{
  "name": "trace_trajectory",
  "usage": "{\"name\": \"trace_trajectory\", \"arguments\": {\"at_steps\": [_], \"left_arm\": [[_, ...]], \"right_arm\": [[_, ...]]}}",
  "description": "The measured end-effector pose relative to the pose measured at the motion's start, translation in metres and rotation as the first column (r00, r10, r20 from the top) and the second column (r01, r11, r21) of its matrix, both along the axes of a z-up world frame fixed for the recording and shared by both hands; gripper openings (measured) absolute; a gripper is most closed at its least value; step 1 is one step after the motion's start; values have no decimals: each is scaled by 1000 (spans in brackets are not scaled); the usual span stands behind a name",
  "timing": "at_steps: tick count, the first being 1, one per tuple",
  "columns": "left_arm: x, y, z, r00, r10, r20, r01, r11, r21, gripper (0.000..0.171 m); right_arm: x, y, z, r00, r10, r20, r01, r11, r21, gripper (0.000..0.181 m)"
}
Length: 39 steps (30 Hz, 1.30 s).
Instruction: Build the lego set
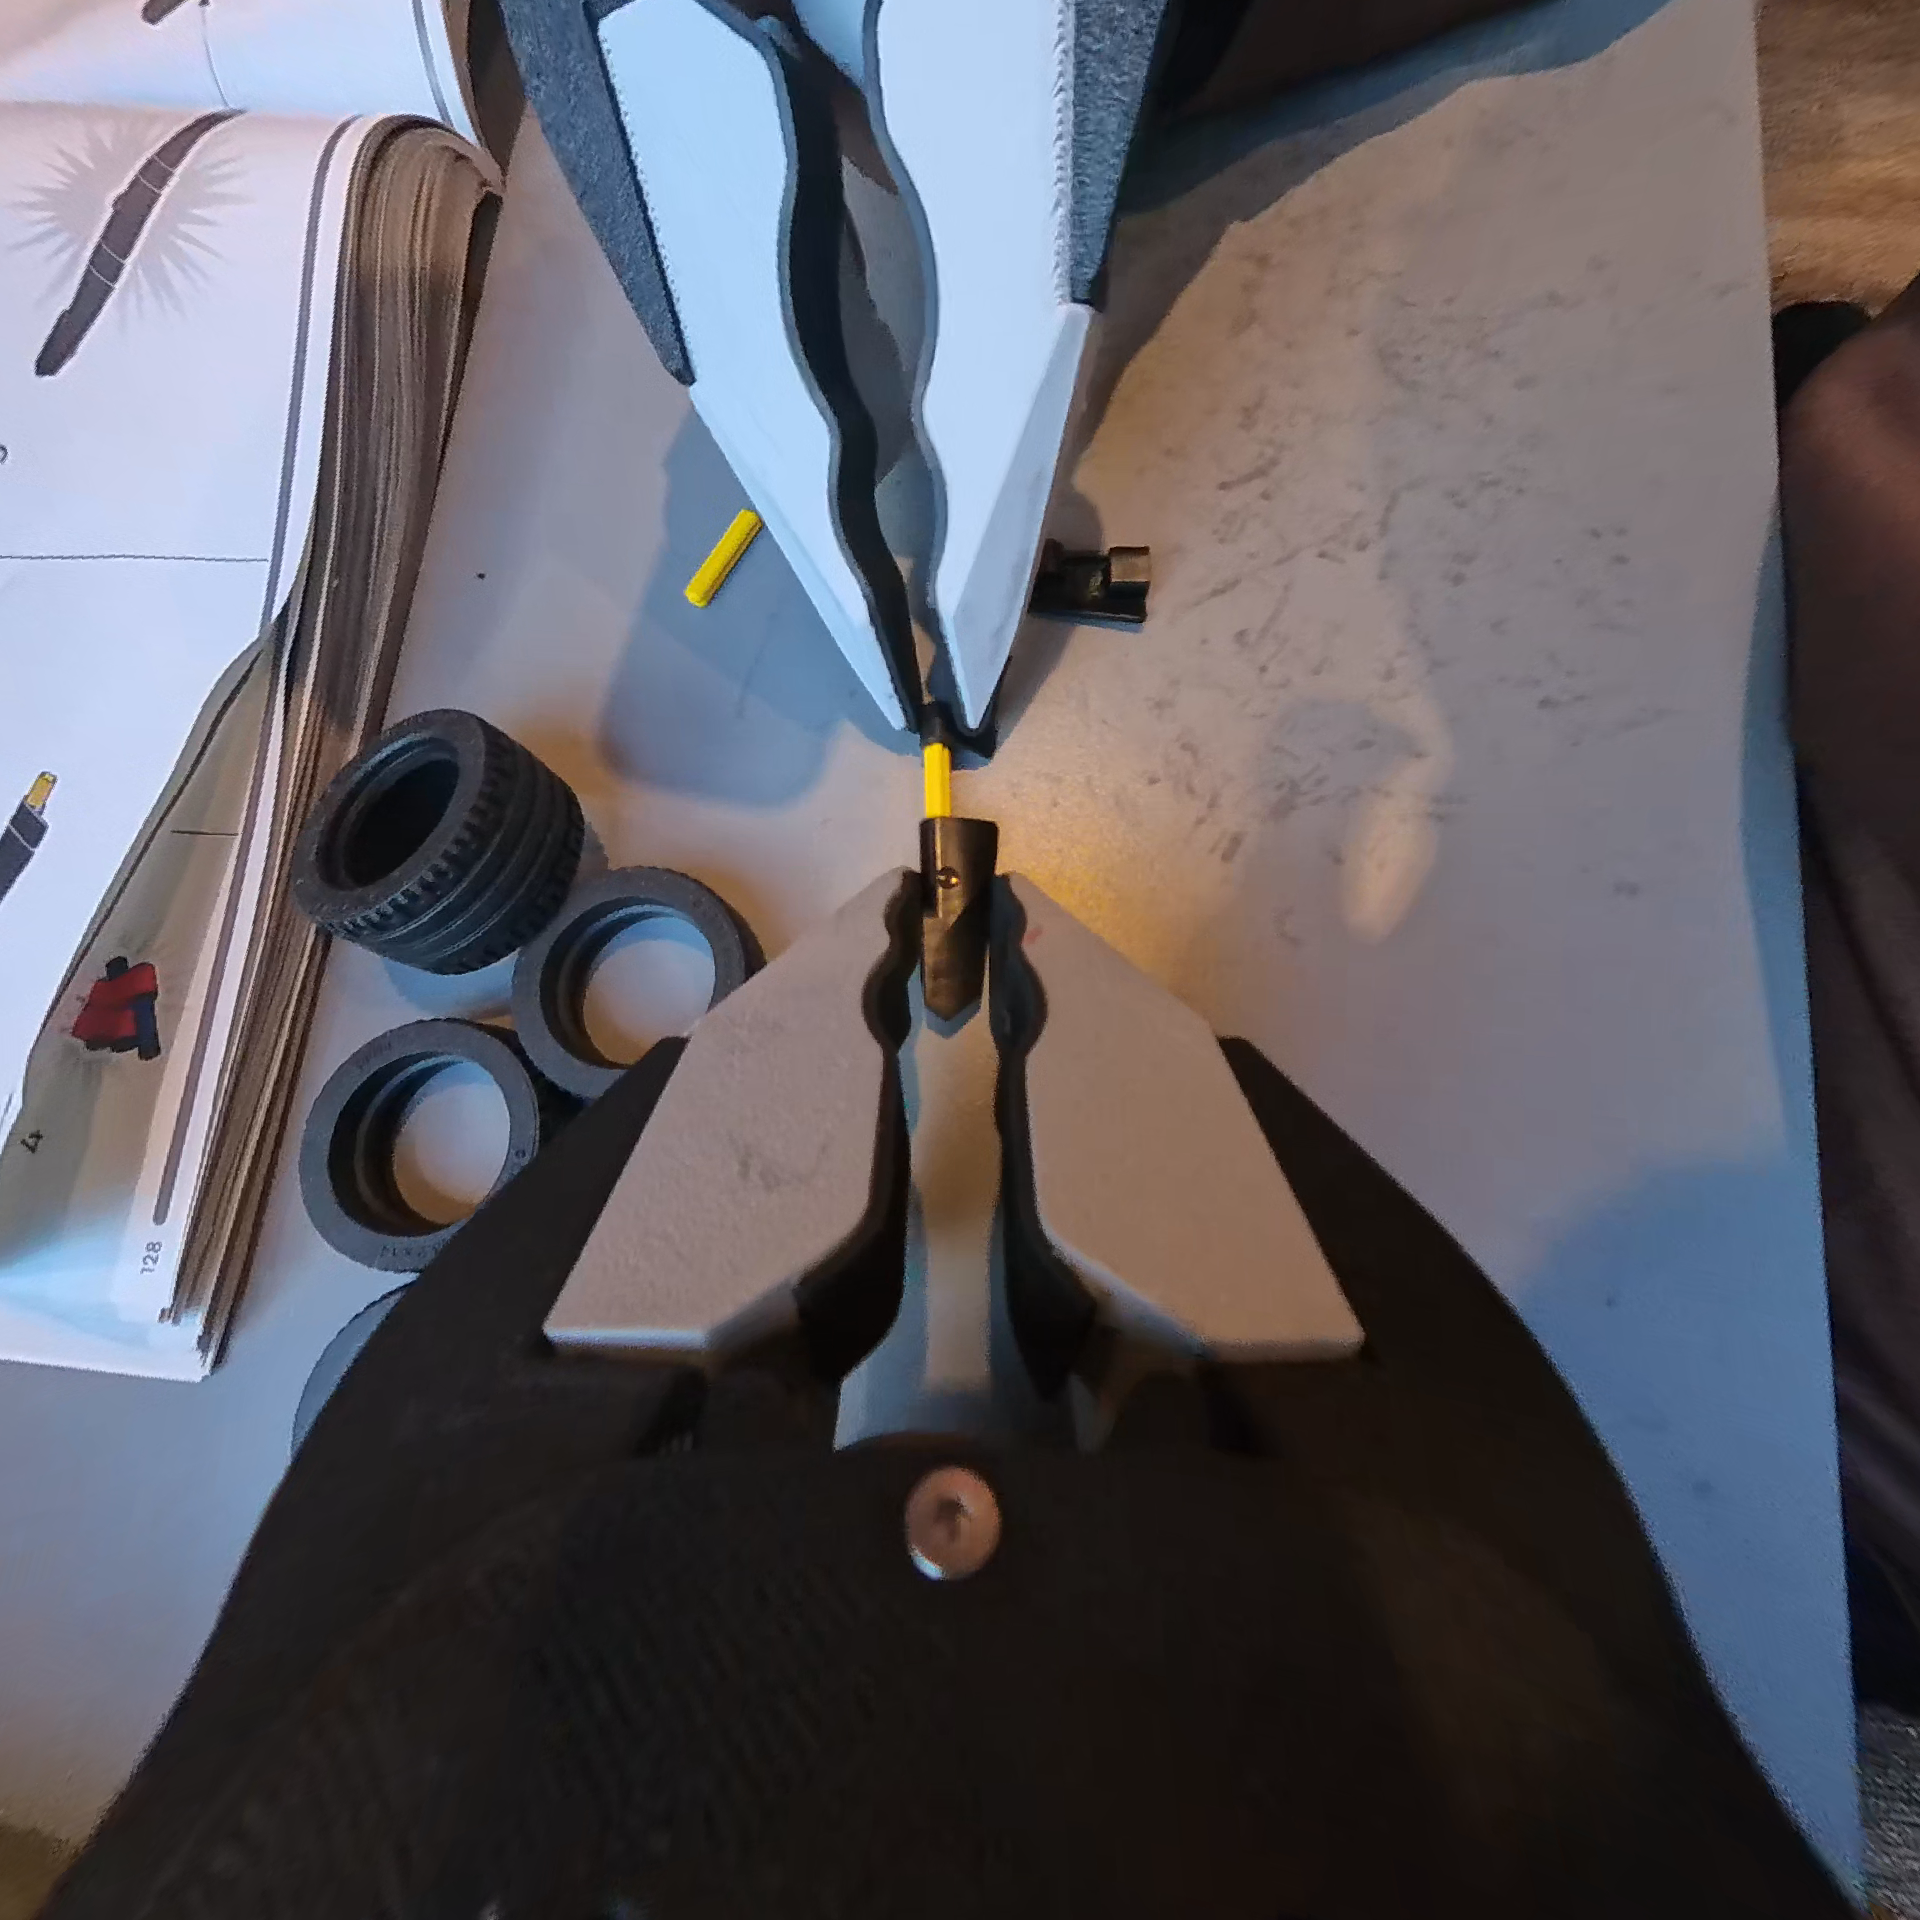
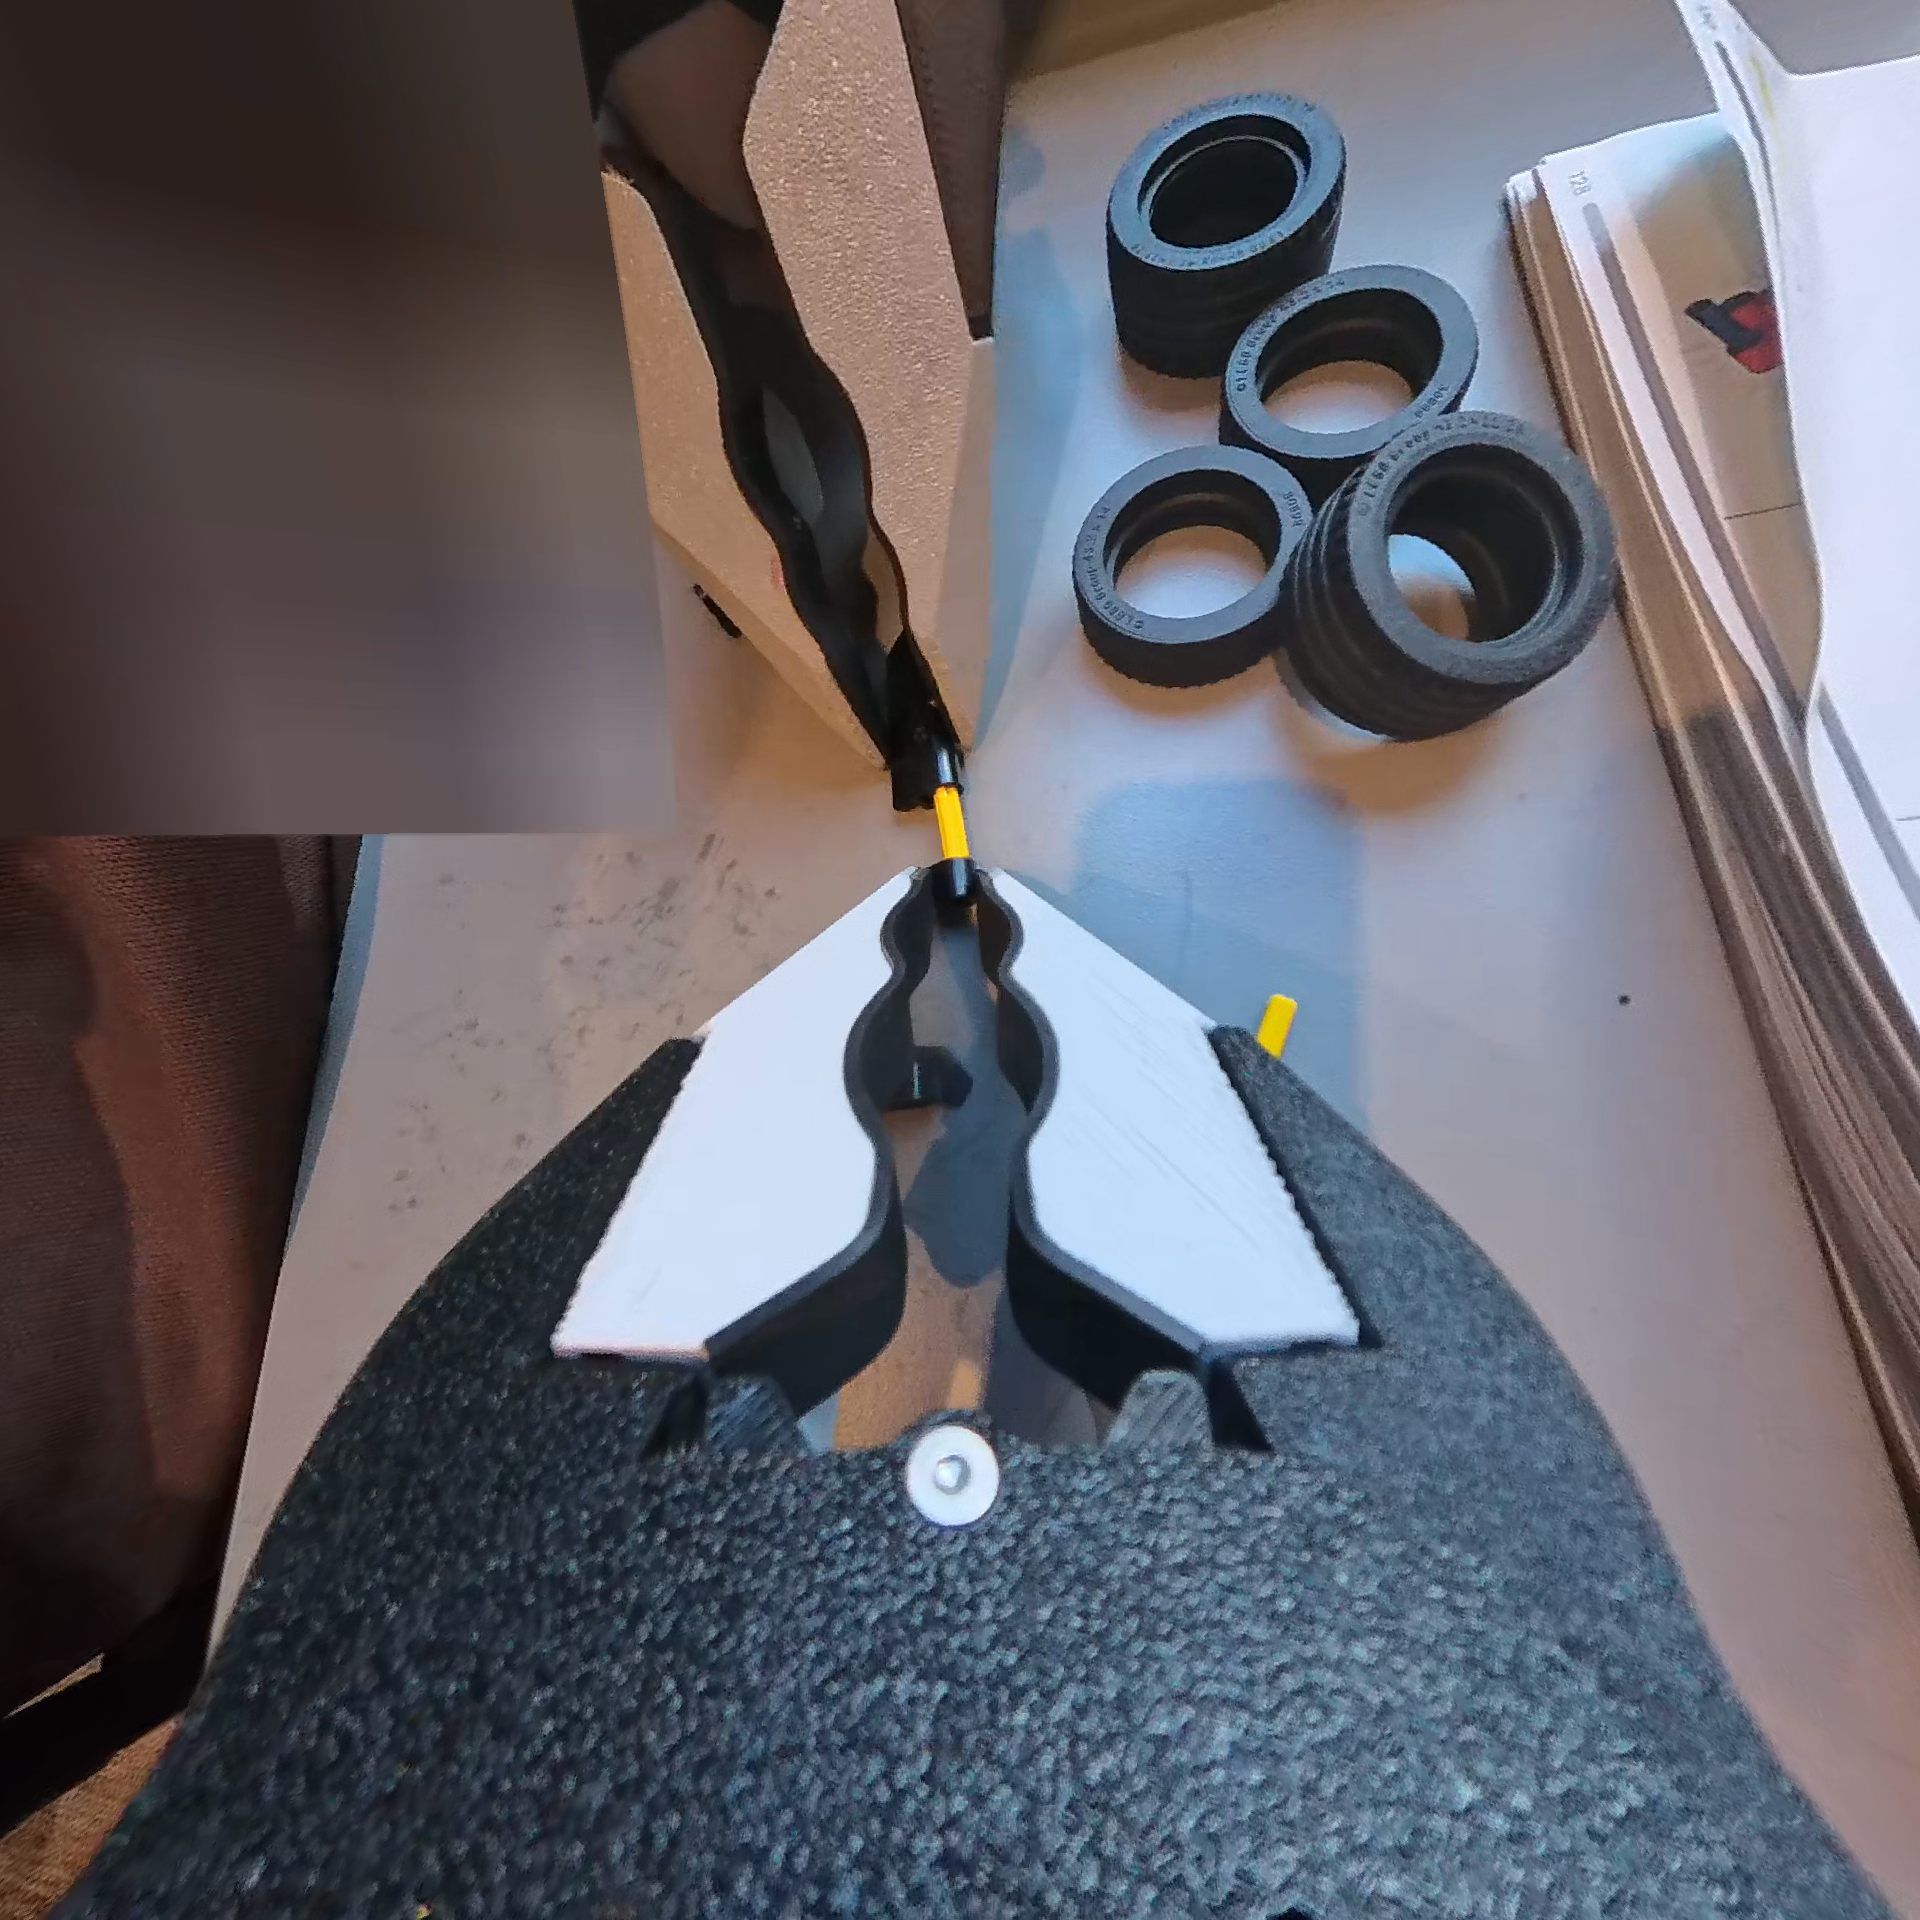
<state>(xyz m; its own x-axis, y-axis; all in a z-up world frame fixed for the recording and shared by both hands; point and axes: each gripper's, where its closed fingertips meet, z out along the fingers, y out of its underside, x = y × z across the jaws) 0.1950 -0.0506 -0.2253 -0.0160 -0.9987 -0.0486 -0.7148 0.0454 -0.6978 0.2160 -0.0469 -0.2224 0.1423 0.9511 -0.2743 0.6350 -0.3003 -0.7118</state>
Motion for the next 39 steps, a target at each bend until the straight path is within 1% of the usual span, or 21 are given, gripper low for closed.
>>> {"name": "trace_trajectory", "arguments": {"at_steps": [4,5,6,7,8,10,11,12,14,15,17,19,22,24,25,27,31,35,39], "left_arm": [[0,-5,0,1000,-15,2,15,1000,-27,10],[4,-10,0,999,-32,10,32,999,-39,10],[7,-14,0,999,-42,11,43,998,-41,10],[11,-14,0,999,-34,15,34,999,-42,10],[11,-14,0,999,-31,18,32,998,-46,10],[8,-12,0,999,-26,22,27,998,-53,11],[7,-11,0,1000,-20,23,21,998,-52,11],[6,-10,0,1000,-15,22,16,998,-55,10],[5,-8,0,1000,-15,17,16,999,-46,11],[4,-8,0,1000,-14,15,15,999,-40,11],[2,-7,0,1000,-8,17,9,999,-50,11],[0,-5,0,1000,2,16,-1,998,-58,11],[0,-4,0,1000,7,13,-6,998,-61,11],[0,-4,0,1000,8,13,-7,998,-62,11],[0,-4,0,1000,9,13,-8,998,-61,11],[0,-4,0,1000,12,11,-11,998,-59,11],[0,-4,0,1000,13,7,-13,999,-44,11],[-3,-1,0,1000,30,3,-30,999,-42,11],[-5,2,0,999,46,0,-46,998,-36,11]], "right_arm": [[-10,-5,10,998,24,-55,-23,1000,5,3],[-11,-5,5,999,27,-18,-27,1000,15,3],[-7,0,-2,999,6,41,-9,998,62,0],[-3,7,-2,998,-22,55,16,994,105,0],[1,12,4,998,-53,28,50,993,107,0],[5,17,29,988,-91,-124,94,995,14,0],[8,21,38,979,-115,-171,113,993,-20,0],[13,25,41,975,-130,-182,127,992,-25,0],[24,31,34,982,-136,-129,142,989,34,0],[27,28,30,988,-114,-102,120,991,59,0],[29,14,21,998,-32,-52,35,997,74,1],[27,3,11,999,33,18,-35,993,111,14],[20,-4,1,993,86,82,-98,983,156,15],[19,-7,-3,989,95,109,-111,983,147,12],[19,-9,-4,989,100,112,-115,984,134,7],[16,-12,-4,989,101,108,-112,988,110,2],[7,-21,-5,988,110,105,-118,990,73,2],[11,-24,-4,987,99,127,-106,993,46,2],[7,-33,-4,988,113,110,-114,993,11,3]]}}
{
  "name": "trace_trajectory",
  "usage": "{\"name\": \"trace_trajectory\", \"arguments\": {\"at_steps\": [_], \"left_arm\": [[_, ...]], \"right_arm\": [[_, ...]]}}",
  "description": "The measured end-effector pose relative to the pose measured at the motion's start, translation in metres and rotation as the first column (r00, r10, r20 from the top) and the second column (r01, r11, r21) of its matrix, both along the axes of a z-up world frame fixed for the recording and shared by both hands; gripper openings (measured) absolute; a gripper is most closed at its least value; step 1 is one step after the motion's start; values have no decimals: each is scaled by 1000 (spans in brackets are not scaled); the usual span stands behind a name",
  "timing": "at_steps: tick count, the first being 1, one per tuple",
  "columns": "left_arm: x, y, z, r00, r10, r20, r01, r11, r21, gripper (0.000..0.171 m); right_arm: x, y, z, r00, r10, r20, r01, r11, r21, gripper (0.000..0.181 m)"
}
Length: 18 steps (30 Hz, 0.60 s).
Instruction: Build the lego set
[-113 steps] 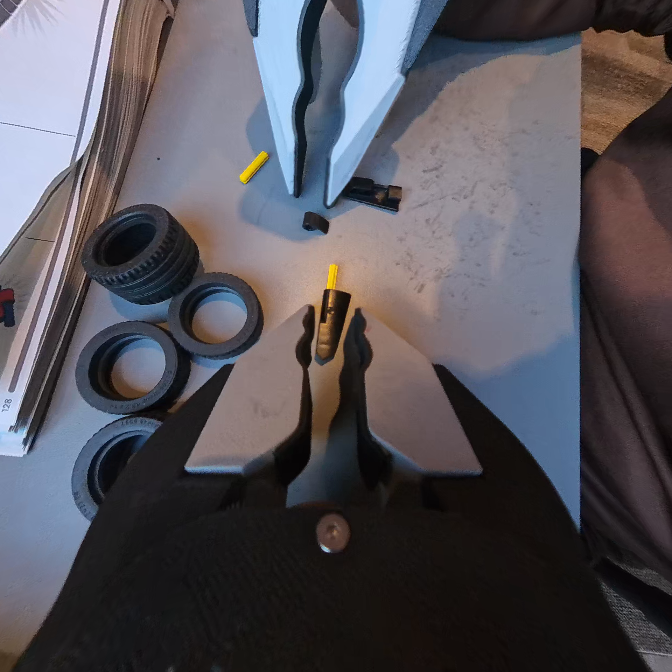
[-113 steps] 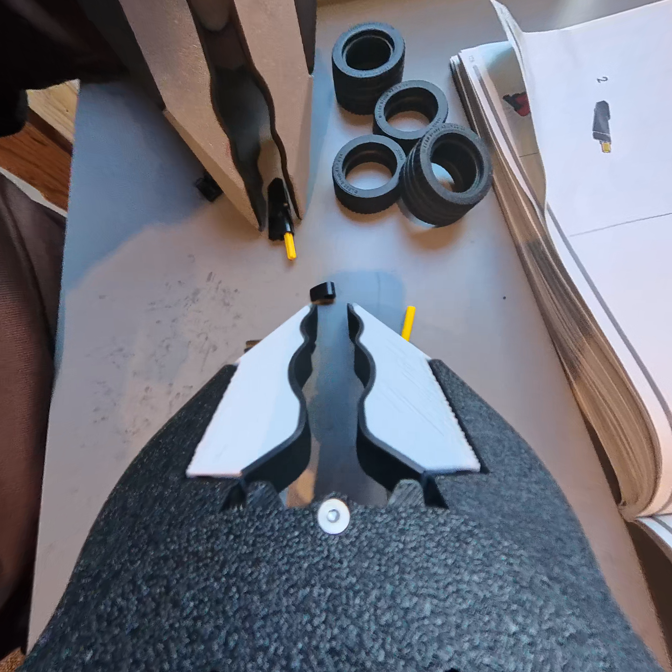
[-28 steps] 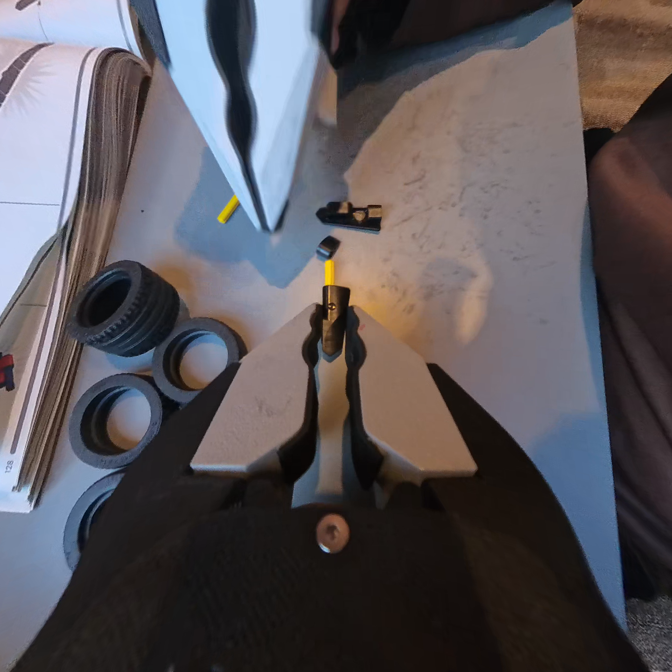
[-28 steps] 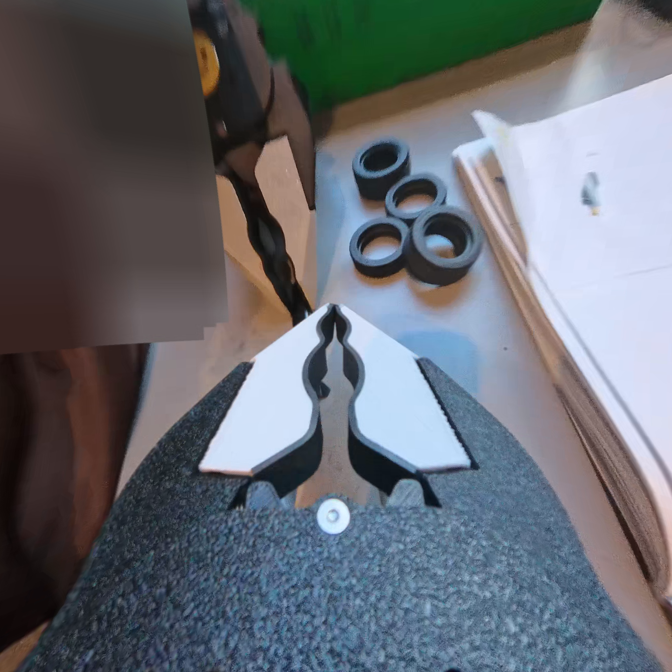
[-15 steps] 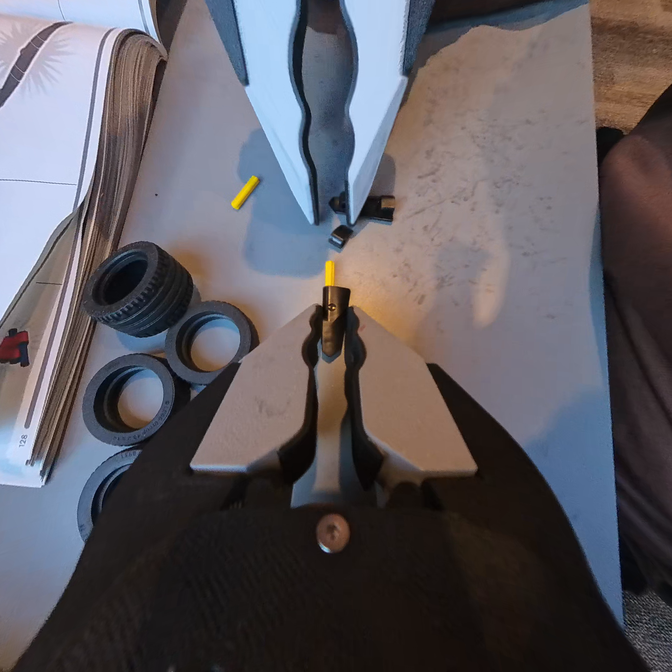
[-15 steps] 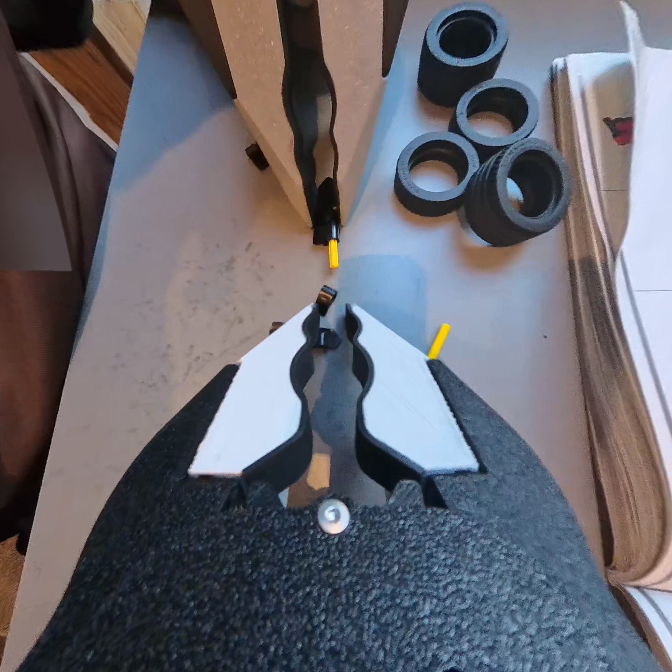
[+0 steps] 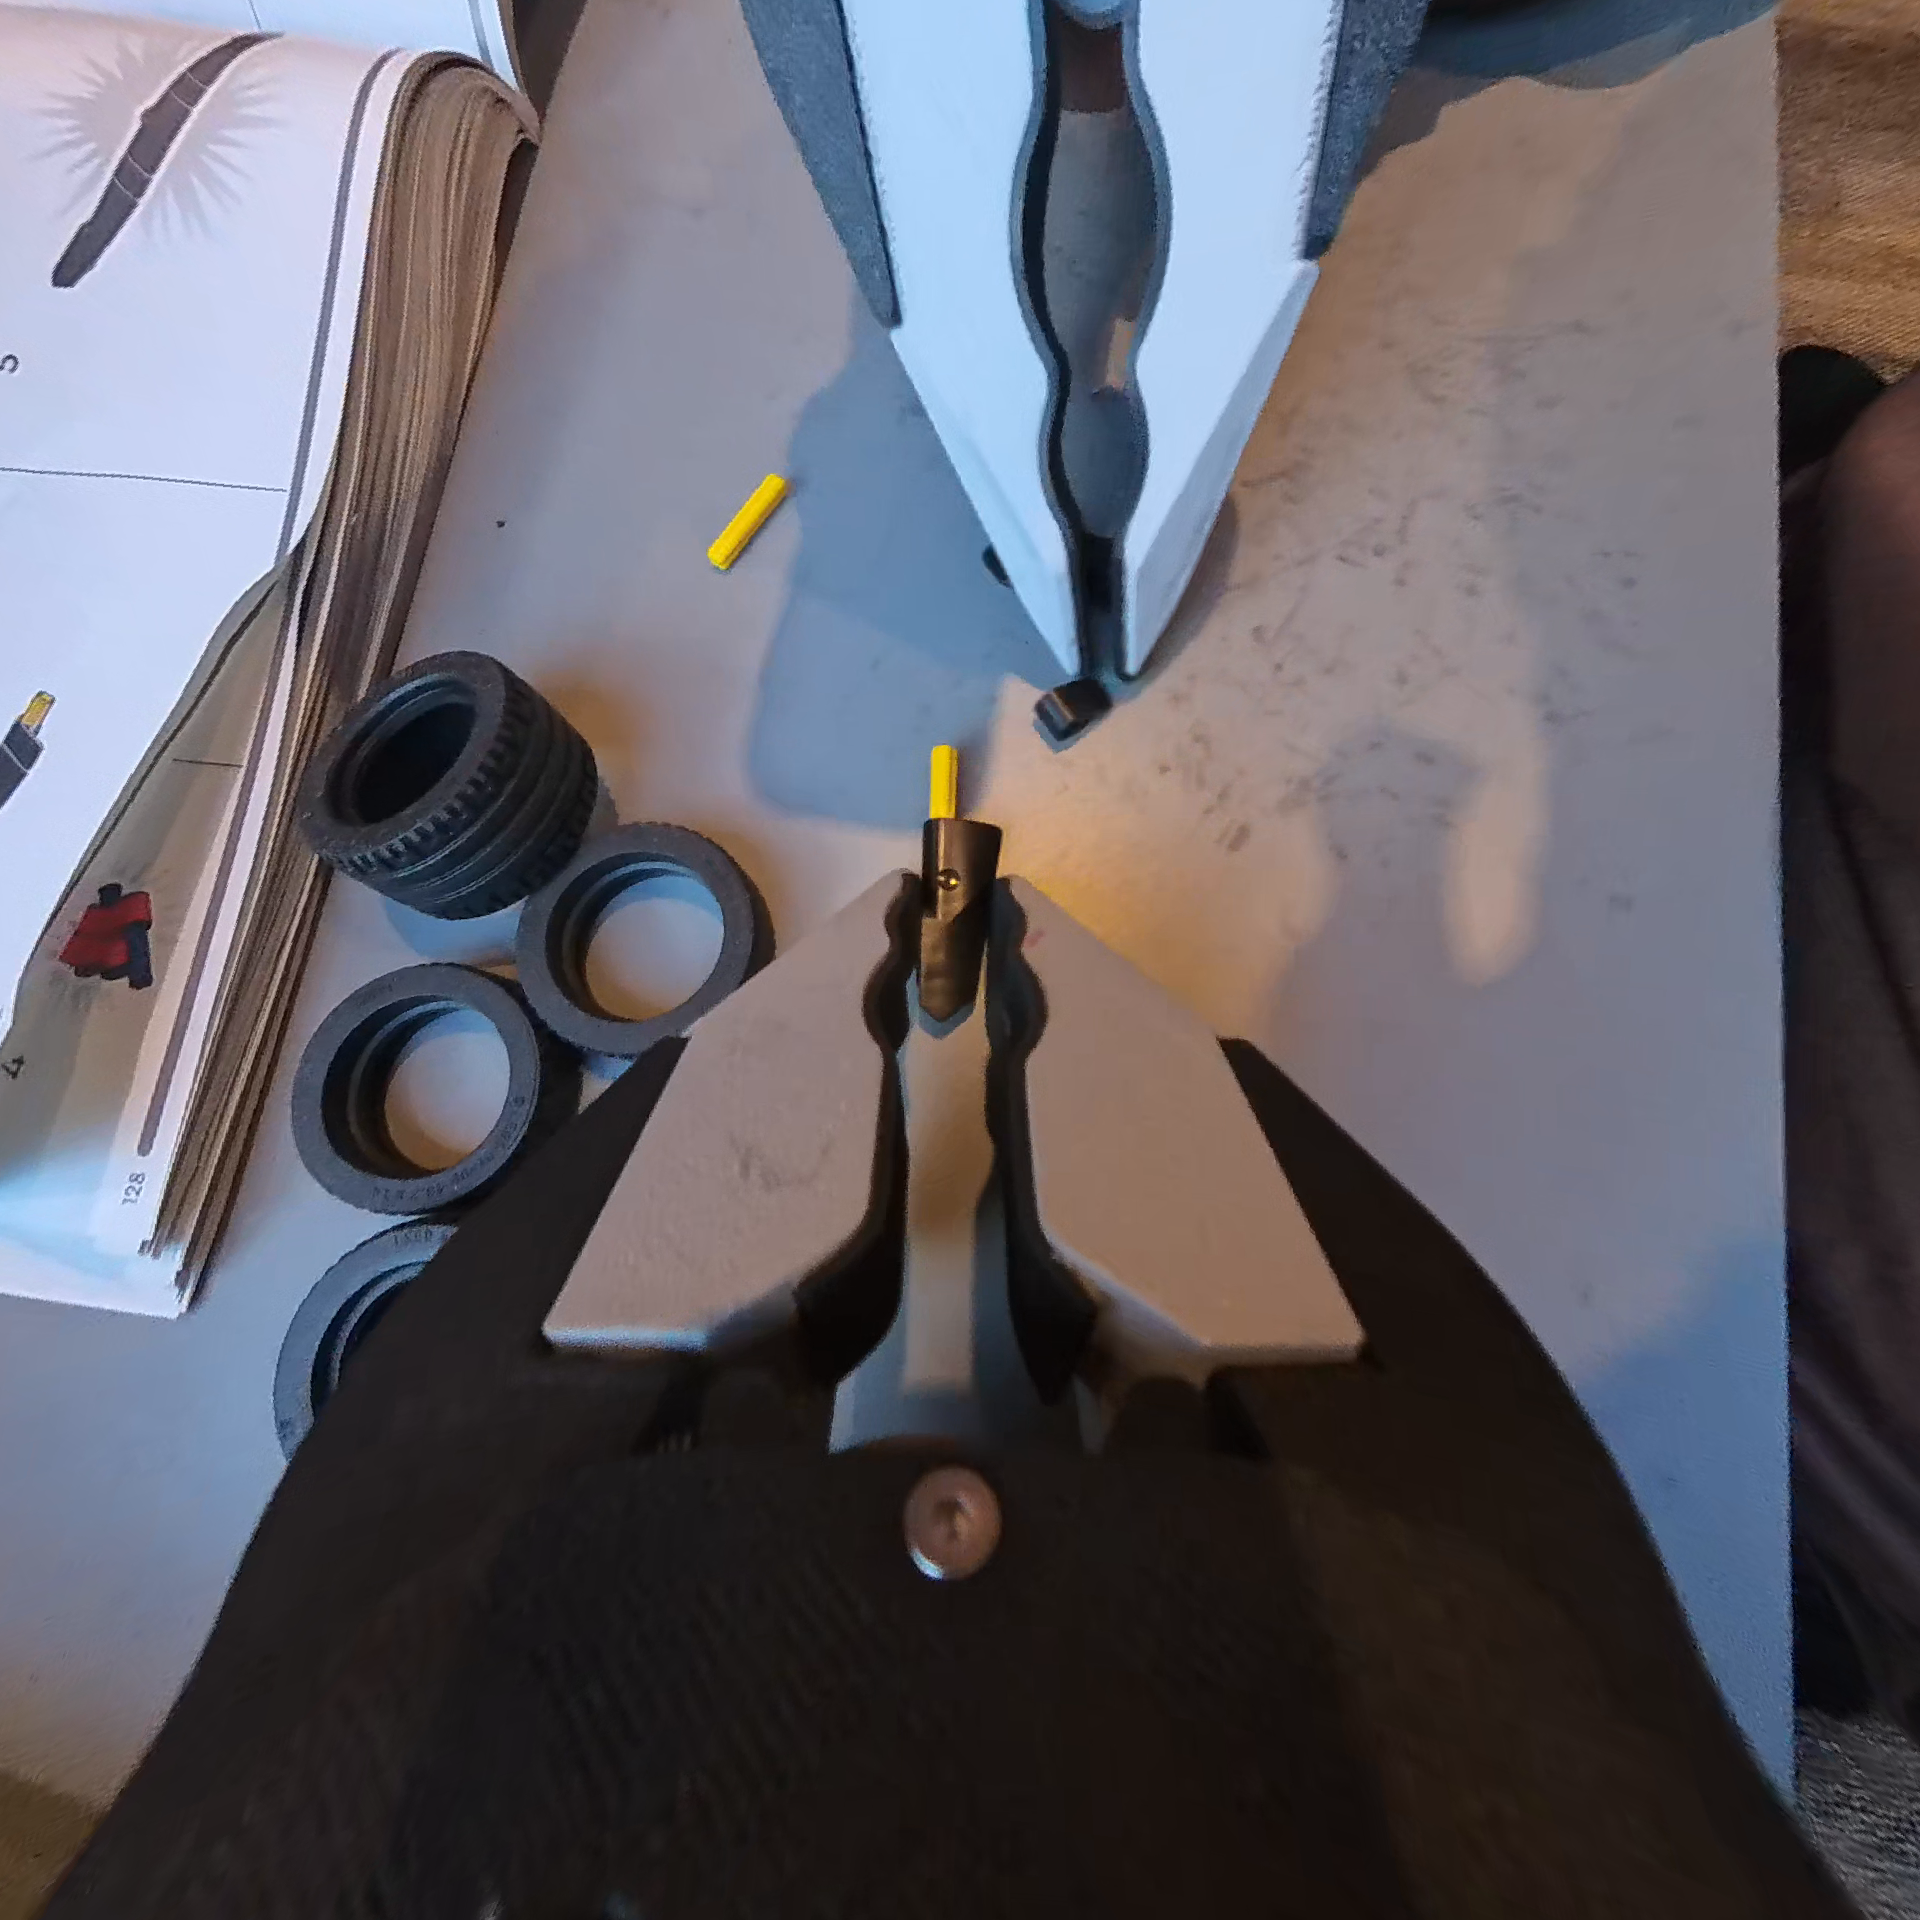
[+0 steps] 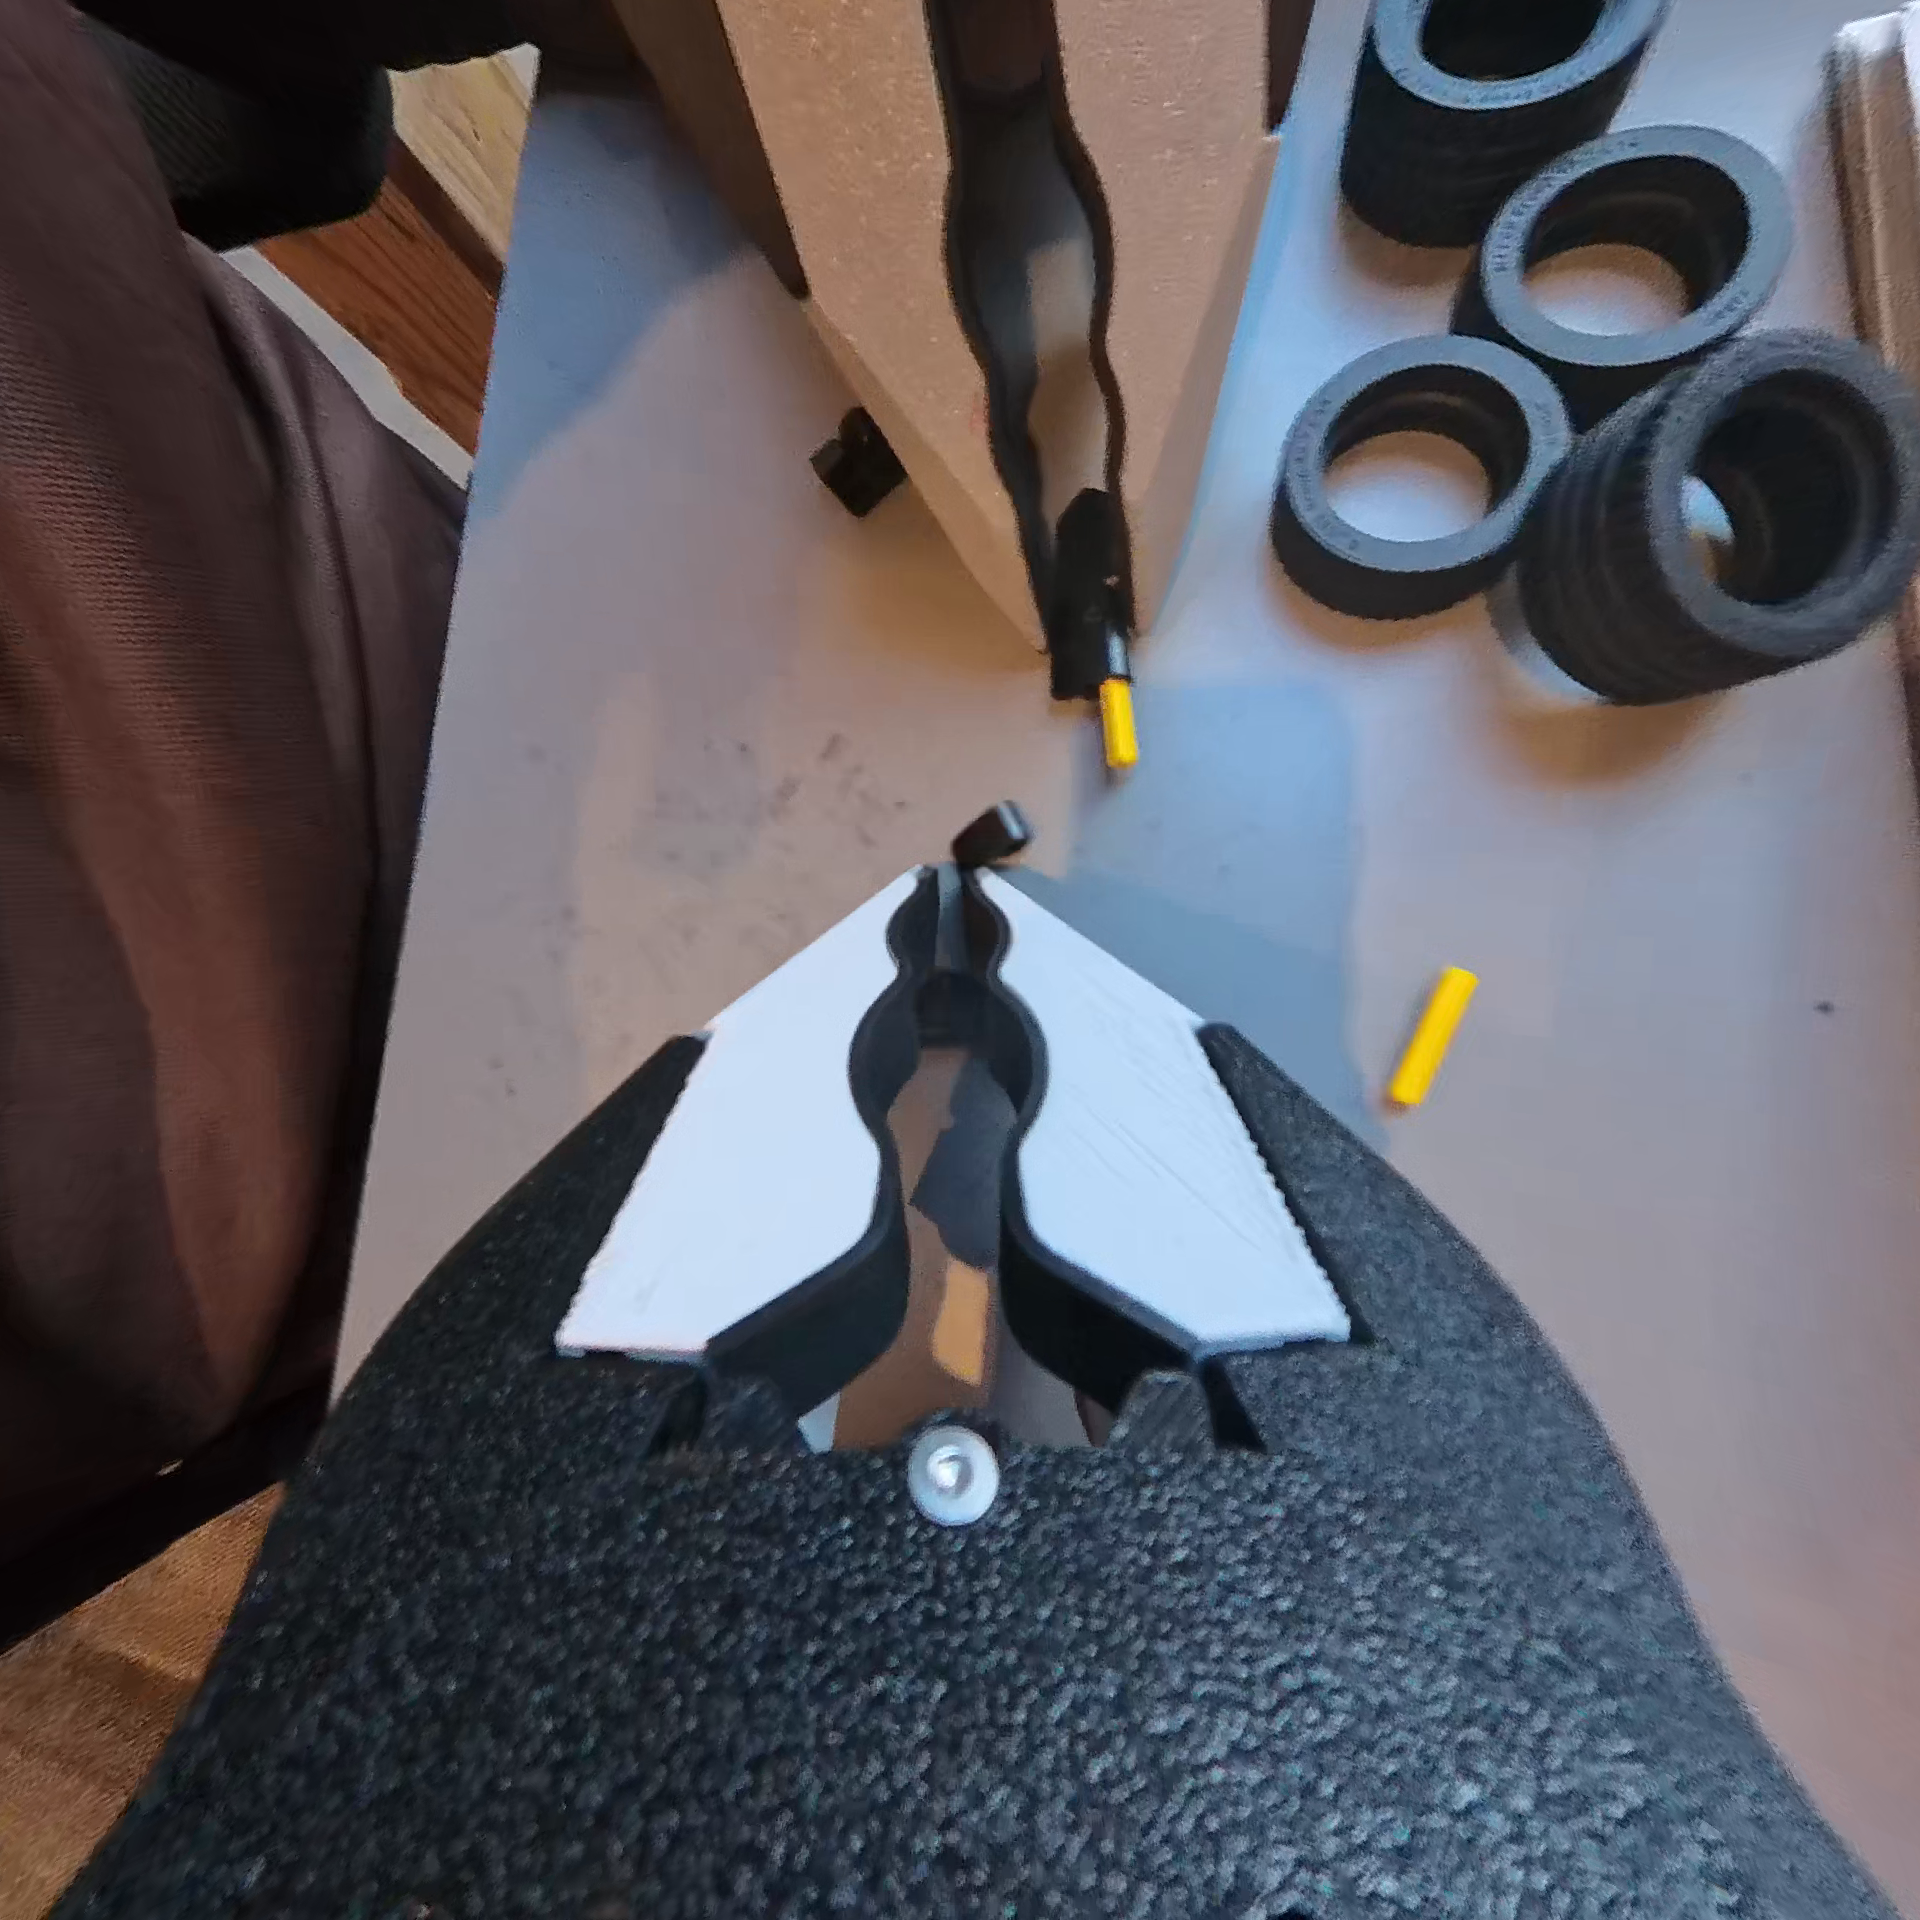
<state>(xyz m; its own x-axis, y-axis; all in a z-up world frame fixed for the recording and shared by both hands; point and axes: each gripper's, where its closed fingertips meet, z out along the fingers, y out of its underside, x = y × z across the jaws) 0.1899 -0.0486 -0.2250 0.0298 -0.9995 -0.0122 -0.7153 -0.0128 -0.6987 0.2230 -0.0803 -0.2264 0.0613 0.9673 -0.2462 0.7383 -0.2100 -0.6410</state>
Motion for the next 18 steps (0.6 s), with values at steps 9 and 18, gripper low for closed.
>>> {"name": "trace_trajectory", "arguments": {"at_steps": [9,18], "left_arm": [[-1,-2,0,1000,-11,1,11,1000,-3,11],[0,-15,0,997,-71,10,71,996,-49,11]], "right_arm": [[-2,12,13,992,-108,-66,113,991,72,9],[-6,14,1,992,-109,-56,116,984,135,14]]}}
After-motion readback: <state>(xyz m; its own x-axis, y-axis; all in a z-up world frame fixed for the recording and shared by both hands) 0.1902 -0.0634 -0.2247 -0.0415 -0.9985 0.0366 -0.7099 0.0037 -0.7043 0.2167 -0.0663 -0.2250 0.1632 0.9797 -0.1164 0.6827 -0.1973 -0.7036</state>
